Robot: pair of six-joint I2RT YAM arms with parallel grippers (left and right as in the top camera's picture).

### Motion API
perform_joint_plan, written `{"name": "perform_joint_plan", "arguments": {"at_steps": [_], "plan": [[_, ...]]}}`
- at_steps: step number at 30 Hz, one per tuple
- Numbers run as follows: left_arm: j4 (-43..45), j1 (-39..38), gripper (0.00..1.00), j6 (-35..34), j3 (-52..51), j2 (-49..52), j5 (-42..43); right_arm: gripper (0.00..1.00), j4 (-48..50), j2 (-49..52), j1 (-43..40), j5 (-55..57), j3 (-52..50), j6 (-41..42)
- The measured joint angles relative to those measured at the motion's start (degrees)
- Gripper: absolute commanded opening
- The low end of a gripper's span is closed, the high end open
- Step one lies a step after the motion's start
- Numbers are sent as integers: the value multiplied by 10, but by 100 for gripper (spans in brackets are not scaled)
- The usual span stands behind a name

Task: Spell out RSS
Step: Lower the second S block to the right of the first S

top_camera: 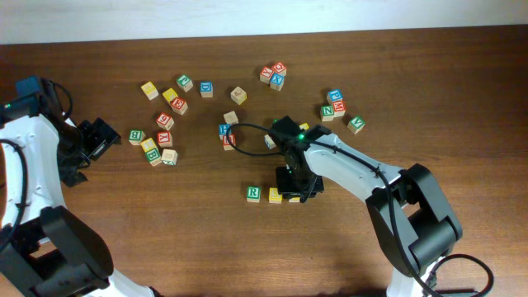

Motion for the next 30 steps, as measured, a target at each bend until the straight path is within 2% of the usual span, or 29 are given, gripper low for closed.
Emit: {"name": "perform_joint_plan", "arguments": {"at_steps": [6, 30], "plan": [[0, 0, 99, 0, 0, 0, 0, 25, 6, 0, 0, 0, 0, -13], [0, 0, 99, 0, 0, 0, 0, 26, 6, 0, 0, 0, 0, -15]]}}
